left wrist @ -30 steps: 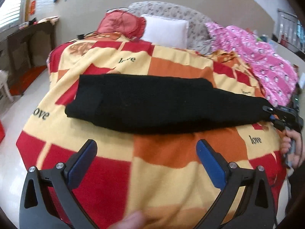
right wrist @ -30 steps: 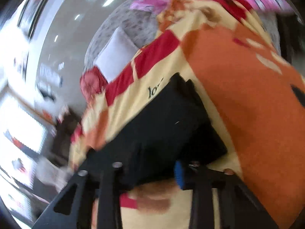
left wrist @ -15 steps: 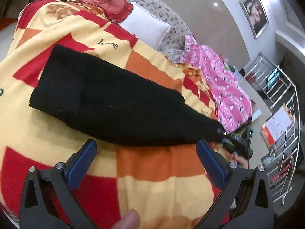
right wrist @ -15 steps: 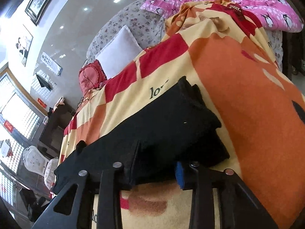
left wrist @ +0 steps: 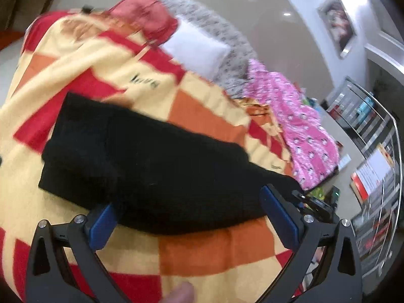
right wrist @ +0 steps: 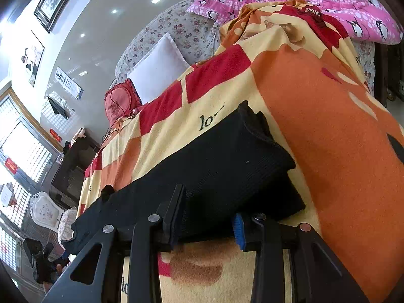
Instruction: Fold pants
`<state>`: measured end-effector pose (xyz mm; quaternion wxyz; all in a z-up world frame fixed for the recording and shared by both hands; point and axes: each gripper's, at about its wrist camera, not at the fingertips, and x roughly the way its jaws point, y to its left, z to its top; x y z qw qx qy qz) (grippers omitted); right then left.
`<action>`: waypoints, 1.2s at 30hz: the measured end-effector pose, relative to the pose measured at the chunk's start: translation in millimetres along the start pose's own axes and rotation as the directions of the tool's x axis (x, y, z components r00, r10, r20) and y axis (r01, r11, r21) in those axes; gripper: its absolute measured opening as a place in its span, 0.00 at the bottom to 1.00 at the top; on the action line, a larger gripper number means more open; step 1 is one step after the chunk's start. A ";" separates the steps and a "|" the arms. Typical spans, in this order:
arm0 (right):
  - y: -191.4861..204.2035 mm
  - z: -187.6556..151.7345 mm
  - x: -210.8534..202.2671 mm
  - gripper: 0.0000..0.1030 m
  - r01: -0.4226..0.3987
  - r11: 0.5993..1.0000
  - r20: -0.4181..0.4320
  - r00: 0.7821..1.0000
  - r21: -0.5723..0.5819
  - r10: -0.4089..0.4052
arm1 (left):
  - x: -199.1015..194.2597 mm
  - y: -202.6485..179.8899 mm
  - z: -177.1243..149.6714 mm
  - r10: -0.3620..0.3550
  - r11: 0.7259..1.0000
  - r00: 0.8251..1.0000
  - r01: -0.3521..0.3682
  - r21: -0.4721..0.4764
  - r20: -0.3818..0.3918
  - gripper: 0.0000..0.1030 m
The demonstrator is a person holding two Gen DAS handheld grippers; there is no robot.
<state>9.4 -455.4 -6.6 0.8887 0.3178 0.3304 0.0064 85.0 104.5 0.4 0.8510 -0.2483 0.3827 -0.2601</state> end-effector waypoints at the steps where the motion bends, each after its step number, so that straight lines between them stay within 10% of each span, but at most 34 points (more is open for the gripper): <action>1: 0.1 0.0 0.0 0.35 -0.003 1.000 0.000 1.000 0.001 0.003 | 4.3 5.4 -0.2 0.009 1.000 1.000 -0.010 -0.030 -0.024 1.00; 13: 10.7 1.8 2.3 0.49 0.007 0.999 -0.023 1.000 -0.038 -0.008 | 4.1 11.9 0.1 0.053 0.979 0.997 -0.061 -0.193 -0.048 0.96; 14: 10.0 3.4 2.1 0.41 0.027 0.999 -0.031 0.999 -0.030 -0.028 | 2.2 11.4 0.5 0.103 0.974 0.994 -0.110 -0.200 -0.049 0.75; 15: 8.9 6.7 2.3 0.22 0.062 0.998 -0.044 0.997 -0.024 -0.063 | 1.1 11.6 1.2 0.151 0.967 0.987 -0.158 -0.199 -0.053 0.33; 17: 4.8 13.1 -2.3 0.09 0.056 0.998 -0.059 0.997 0.012 -0.056 | 1.5 11.2 5.0 0.156 0.971 0.985 -0.166 -0.170 -0.072 0.03; 23: 30.9 51.5 -25.5 0.04 -0.038 0.999 -0.006 0.999 0.002 0.038 | -11.1 -16.8 44.0 0.135 0.990 0.990 -0.133 -0.050 0.048 0.03; 29: 42.7 105.1 3.1 0.04 -0.107 0.993 0.080 0.991 0.044 0.103 | 41.8 3.1 150.2 0.118 0.992 0.986 -0.111 -0.066 0.114 0.17; 31: 47.1 117.8 14.8 0.16 -0.112 0.993 0.160 0.981 0.023 0.107 | 62.6 18.8 165.5 0.214 0.975 0.976 -0.211 -0.070 0.049 0.36; 33: 50.1 117.9 24.6 0.50 -0.063 0.997 0.122 0.991 0.053 0.056 | 57.8 30.2 159.1 0.245 0.965 0.969 -0.240 -0.109 0.039 0.38; 36: 64.8 97.5 11.7 0.50 -0.036 0.996 0.099 0.994 -0.082 0.044 | 24.1 37.0 137.0 0.209 0.973 0.976 -0.202 -0.114 0.062 0.59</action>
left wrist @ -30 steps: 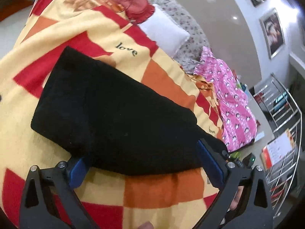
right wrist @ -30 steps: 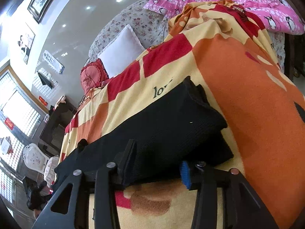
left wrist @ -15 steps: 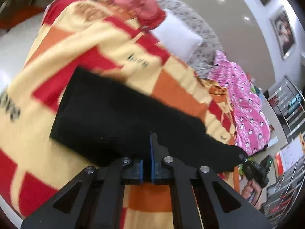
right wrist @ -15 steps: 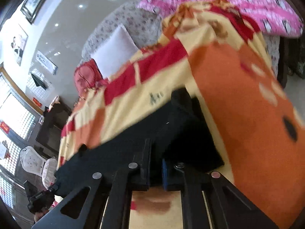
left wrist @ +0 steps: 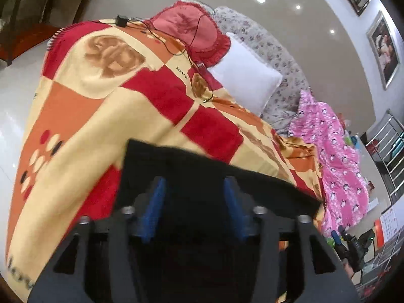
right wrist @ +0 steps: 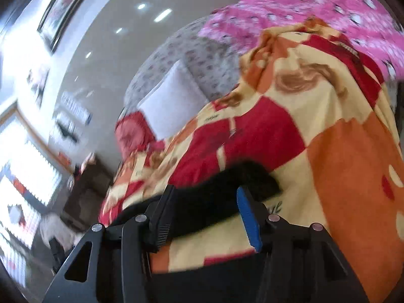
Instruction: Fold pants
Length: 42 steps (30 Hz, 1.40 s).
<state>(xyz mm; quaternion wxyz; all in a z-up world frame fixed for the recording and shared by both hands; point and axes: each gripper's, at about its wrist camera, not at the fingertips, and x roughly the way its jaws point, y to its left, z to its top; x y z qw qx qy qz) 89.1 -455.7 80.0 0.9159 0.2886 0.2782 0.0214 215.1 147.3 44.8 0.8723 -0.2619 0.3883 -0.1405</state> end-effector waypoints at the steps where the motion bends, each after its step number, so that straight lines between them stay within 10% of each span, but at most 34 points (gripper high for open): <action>1: 2.5 -8.1 -9.4 0.51 0.012 0.999 -0.009 1.000 -0.044 -0.013 | -14.2 4.6 -7.4 -0.006 1.000 1.000 0.006 -0.004 0.010 0.63; 8: -31.2 -59.4 -73.8 0.70 0.082 0.997 -0.111 0.991 0.015 -0.080 | -82.8 25.5 -63.7 -0.029 1.000 0.999 0.029 -0.007 -0.046 0.80; 18: -64.9 -113.1 -76.4 0.70 0.109 0.973 -0.253 0.966 0.203 -0.055 | -39.0 1.7 -121.1 0.087 0.996 0.975 -0.082 0.035 -0.204 0.81; 21: -66.1 -121.6 -78.1 0.70 0.088 0.971 -0.241 0.970 0.222 -0.032 | -41.9 -0.1 -126.8 0.093 0.995 0.984 -0.087 0.047 -0.150 0.85; 34: -92.3 -87.4 -43.3 0.70 0.036 0.917 -0.122 0.992 0.396 0.014 | -33.8 40.3 -101.2 -0.175 0.956 0.981 0.149 -0.254 -0.087 0.91; 37: -93.4 -86.1 -37.7 0.57 0.052 0.927 -0.109 0.994 0.370 -0.012 | -35.6 41.5 -100.9 -0.214 0.949 0.973 0.187 -0.252 -0.082 0.91; 42: -114.7 -97.7 -41.6 0.06 0.077 0.920 -0.087 0.995 0.384 -0.048 | -40.0 34.5 -104.8 -0.185 0.969 0.980 0.169 -0.182 -0.076 0.91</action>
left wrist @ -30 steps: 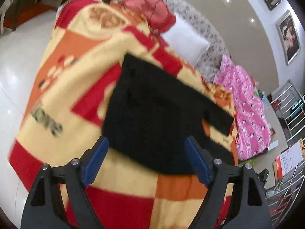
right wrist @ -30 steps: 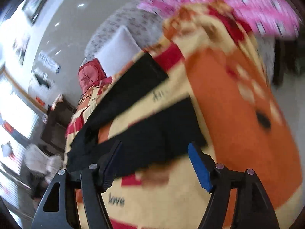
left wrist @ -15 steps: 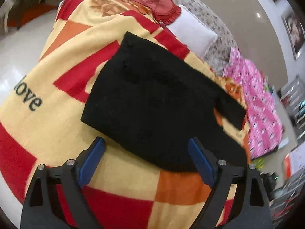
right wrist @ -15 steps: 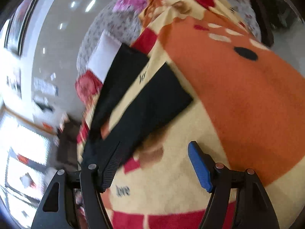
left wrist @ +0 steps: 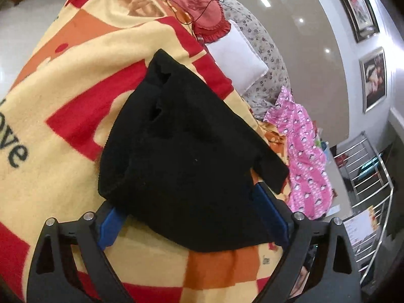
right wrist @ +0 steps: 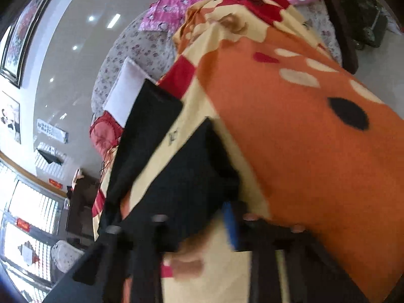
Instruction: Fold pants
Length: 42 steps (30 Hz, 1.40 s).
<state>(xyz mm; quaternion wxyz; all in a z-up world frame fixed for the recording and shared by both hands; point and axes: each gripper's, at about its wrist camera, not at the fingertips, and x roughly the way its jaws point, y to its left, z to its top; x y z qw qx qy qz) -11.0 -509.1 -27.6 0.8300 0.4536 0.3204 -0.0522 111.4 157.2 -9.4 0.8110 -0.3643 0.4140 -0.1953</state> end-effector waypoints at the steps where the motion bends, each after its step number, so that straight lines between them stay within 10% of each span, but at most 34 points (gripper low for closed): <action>1: -2.1 0.9 -0.4 0.02 -0.010 1.000 -0.002 1.000 -0.007 0.010 | 0.1 -1.2 -0.4 0.019 1.000 1.000 -0.019 0.011 0.011 0.91; 4: 1.3 0.0 0.1 0.02 -0.002 0.999 -0.003 1.000 -0.054 0.002 | 3.4 -6.2 -0.1 0.118 0.991 0.992 -0.120 0.056 0.041 0.65; 6: 3.7 1.1 1.7 0.02 0.003 0.997 -0.002 1.000 -0.072 -0.003 | 7.7 -7.8 -0.2 0.222 0.970 0.974 -0.226 0.087 0.051 0.09; 21: 20.2 -55.6 -66.6 0.03 -0.015 0.986 -0.169 0.985 -0.167 -0.014 | -113.8 19.1 -41.3 0.216 0.969 0.962 -0.232 0.083 0.169 0.10; 23: 21.5 -65.0 -67.4 0.04 -0.007 0.980 -0.177 0.984 -0.200 -0.029 | -103.5 26.8 -42.4 0.288 0.946 0.946 -0.305 0.107 0.146 0.16; 27: 37.5 -57.1 -72.4 0.10 0.264 0.916 0.036 0.964 -0.303 -0.265 | -101.3 42.1 -41.2 0.403 0.907 0.898 -0.418 0.055 0.179 0.31; 30: 58.7 -40.8 -74.3 0.16 0.238 0.926 0.088 0.971 -0.292 -0.222 | -124.7 38.2 -37.2 0.478 0.861 0.811 -0.508 0.002 0.339 0.50; 32: 82.6 -28.0 -61.8 0.33 0.170 0.933 0.062 0.985 -0.317 -0.158 | -132.7 19.1 -38.6 0.437 0.869 0.790 -0.494 0.024 0.431 0.55; 35: 106.7 -4.0 -25.5 0.43 0.031 0.967 -0.009 0.999 -0.252 -0.034 | -110.0 -16.1 -48.2 0.305 0.895 0.855 -0.408 0.181 0.420 0.76; 38: 110.7 15.1 29.2 0.43 -0.055 0.992 -0.115 0.993 -0.112 0.042 | -70.8 -41.9 -60.2 0.219 0.893 0.917 -0.326 0.310 0.332 0.76; 42: 106.4 27.8 82.7 0.43 -0.041 0.998 -0.122 0.992 -0.039 0.036 | -22.7 -46.7 -73.9 0.251 0.865 0.922 -0.350 0.360 0.294 0.76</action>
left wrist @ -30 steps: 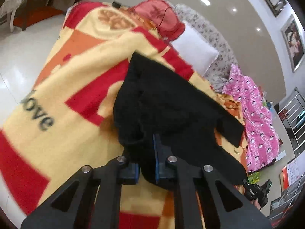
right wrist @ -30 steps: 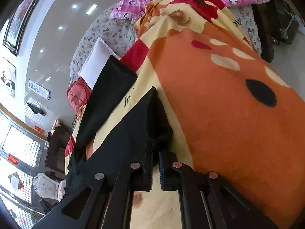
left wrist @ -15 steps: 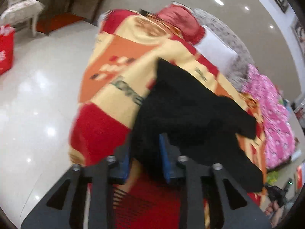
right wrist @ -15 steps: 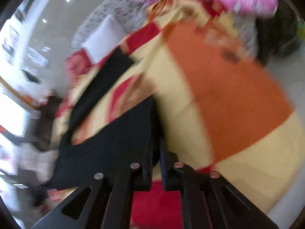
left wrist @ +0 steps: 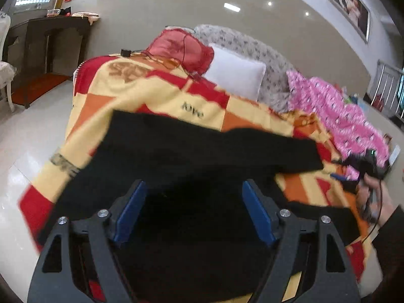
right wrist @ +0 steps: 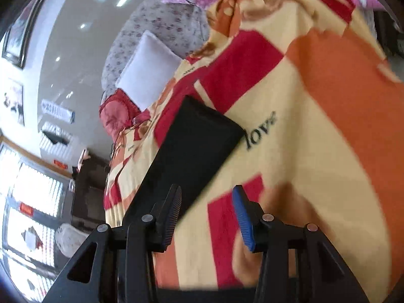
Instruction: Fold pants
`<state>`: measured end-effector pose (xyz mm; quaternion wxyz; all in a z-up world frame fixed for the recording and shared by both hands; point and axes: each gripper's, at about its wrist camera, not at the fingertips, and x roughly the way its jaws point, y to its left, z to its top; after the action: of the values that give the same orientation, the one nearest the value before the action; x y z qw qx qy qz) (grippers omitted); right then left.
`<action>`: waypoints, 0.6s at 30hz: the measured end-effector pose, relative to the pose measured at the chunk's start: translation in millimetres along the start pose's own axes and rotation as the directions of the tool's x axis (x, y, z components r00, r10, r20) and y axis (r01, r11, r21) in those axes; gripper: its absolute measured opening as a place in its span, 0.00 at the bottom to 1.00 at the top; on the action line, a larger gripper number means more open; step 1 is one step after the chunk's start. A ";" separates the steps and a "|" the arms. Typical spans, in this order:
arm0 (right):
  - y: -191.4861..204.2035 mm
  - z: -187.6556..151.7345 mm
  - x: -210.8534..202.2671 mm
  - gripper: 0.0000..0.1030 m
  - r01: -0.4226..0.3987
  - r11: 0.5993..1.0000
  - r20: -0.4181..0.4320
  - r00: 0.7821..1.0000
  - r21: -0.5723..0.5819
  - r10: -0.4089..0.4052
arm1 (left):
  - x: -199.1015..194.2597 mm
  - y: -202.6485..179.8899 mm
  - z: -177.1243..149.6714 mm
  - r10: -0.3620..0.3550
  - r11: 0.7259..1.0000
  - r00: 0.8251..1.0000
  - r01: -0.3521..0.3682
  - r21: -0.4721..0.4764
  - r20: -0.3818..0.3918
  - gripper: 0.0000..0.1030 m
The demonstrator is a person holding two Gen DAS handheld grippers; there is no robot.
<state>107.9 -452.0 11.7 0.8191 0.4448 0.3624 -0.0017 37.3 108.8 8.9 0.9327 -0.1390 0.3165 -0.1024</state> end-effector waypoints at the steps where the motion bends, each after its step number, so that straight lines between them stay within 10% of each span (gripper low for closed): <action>1: -2.1 1.4 6.0 0.43 0.009 1.000 0.006 1.000 0.014 -0.009 | 7.7 -2.0 -5.6 0.021 1.000 1.000 -0.021 -0.011 -0.016 0.76; 13: -14.7 27.3 52.7 0.37 0.004 0.998 0.060 0.998 0.063 -0.008 | 19.6 -20.1 -21.4 0.056 0.997 0.997 -0.053 0.063 -0.057 0.99; 15: -14.2 26.5 51.2 0.03 0.035 0.998 0.071 0.997 0.057 -0.039 | 19.7 -21.2 -22.5 0.062 0.996 0.996 -0.058 0.070 -0.057 1.00; 18: -8.8 19.0 30.8 0.04 0.052 0.999 0.123 0.991 -0.003 -0.051 | 19.5 -20.4 -22.4 0.058 0.996 0.997 -0.054 0.070 -0.055 1.00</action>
<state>139.1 -461.3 -6.6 0.8410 0.4317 0.3224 -0.0491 36.6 79.8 -12.5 0.9300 -0.0951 0.3431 -0.0907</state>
